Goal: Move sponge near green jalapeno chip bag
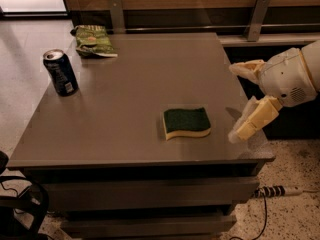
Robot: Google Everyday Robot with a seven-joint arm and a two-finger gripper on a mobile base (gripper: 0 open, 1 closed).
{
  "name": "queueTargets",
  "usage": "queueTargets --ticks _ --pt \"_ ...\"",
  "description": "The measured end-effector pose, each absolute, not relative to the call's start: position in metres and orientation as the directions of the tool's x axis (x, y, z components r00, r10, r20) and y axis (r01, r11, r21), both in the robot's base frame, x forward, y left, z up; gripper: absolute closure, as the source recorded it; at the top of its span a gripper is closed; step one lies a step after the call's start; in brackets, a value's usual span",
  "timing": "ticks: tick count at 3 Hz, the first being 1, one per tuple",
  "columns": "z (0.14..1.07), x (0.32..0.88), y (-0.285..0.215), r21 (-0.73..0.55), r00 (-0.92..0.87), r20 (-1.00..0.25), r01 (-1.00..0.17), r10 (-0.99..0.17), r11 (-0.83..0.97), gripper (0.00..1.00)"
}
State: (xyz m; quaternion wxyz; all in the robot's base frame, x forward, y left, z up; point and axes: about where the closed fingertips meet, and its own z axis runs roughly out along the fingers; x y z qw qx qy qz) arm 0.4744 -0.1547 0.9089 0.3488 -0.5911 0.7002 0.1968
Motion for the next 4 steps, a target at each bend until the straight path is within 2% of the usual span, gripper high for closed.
queueTargets --ticks 2,4 --pt "0.891 0.493 -0.139 -0.174 -0.017 -0.806 -0.948 -0.591 0.265 0.00" --pt "0.853 0.506 -0.112 -0.125 -0.025 -0.848 -0.962 -0.530 0.244 0.00"
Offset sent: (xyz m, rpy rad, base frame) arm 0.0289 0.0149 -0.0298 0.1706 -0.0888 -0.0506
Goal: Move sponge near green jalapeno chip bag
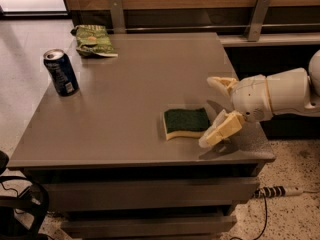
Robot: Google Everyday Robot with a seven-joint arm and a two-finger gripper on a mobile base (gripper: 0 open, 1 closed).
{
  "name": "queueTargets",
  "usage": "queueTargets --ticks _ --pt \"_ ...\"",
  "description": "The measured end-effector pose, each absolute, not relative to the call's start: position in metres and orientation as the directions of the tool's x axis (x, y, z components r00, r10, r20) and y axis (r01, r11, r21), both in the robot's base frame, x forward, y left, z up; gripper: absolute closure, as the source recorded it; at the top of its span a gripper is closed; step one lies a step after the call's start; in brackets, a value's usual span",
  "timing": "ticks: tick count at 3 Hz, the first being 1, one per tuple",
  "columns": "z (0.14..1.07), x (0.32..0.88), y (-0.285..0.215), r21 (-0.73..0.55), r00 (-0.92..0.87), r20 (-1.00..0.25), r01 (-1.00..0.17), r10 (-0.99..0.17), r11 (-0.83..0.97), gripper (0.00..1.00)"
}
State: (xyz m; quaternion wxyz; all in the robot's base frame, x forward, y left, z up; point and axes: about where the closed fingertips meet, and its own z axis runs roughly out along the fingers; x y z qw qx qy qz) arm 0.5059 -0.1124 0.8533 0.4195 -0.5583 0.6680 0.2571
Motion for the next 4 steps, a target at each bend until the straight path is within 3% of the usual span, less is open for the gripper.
queueTargets --ticks 2,3,4 --pt "0.832 0.501 -0.101 -0.115 -0.019 -0.858 -0.967 -0.513 0.228 0.00" --pt "0.819 0.501 -0.093 -0.107 -0.011 -0.863 -0.973 -0.506 0.204 0.16" --pt "0.809 0.504 -0.086 -0.097 -0.007 -0.871 -0.978 -0.492 0.186 0.46"
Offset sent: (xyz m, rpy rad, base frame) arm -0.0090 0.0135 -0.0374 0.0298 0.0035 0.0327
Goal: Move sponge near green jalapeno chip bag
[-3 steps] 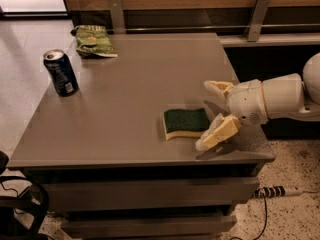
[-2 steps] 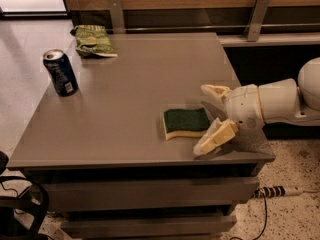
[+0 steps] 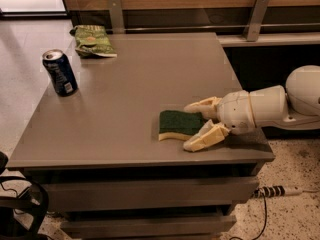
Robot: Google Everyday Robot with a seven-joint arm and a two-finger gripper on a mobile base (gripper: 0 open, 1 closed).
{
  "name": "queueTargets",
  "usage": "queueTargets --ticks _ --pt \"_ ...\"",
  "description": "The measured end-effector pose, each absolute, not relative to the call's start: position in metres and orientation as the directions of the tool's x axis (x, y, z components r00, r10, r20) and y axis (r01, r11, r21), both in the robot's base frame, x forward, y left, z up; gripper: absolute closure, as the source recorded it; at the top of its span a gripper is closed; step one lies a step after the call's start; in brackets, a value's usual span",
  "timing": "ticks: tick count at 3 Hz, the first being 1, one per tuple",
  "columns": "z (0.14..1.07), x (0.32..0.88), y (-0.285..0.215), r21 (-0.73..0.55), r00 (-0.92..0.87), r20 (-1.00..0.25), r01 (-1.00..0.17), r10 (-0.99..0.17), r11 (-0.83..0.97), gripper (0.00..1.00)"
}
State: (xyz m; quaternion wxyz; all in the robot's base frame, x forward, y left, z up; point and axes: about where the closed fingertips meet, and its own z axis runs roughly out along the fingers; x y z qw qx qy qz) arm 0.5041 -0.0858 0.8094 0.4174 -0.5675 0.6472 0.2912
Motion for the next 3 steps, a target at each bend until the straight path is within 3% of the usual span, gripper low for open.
queueTargets --ticks 2,3 --pt "0.8124 0.5041 -0.0858 -0.097 -0.007 -0.871 -0.978 -0.492 0.186 0.93" --pt "0.8125 0.5038 -0.0843 -0.097 -0.006 -0.871 -0.978 -0.492 0.183 1.00"
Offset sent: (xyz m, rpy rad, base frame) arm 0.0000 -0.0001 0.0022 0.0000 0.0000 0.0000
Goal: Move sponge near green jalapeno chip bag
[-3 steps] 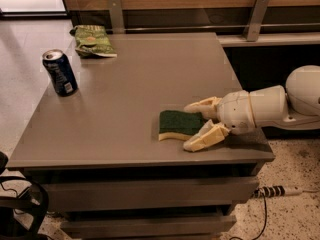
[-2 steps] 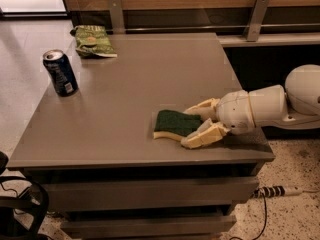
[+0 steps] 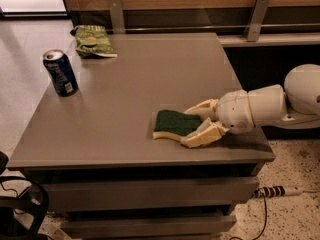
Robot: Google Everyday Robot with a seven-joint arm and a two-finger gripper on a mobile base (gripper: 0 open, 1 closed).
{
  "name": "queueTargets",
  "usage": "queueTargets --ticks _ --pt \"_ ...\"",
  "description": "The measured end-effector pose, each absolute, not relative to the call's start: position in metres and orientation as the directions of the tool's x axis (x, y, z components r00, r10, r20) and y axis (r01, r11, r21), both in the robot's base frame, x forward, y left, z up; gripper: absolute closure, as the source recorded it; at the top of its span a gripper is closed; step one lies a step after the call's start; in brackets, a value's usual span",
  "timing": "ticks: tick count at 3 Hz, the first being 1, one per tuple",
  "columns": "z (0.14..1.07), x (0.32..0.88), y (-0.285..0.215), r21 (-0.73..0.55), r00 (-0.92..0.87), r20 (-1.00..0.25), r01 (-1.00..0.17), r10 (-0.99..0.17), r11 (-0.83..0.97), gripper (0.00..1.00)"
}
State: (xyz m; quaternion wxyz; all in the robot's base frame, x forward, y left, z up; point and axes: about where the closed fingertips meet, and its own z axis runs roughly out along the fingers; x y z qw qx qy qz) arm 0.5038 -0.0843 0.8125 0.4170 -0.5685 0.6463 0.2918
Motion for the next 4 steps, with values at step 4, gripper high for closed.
queueTargets --ticks 4 --pt "0.885 0.650 -0.134 -0.015 -0.223 -0.782 -0.927 -0.582 0.375 1.00"
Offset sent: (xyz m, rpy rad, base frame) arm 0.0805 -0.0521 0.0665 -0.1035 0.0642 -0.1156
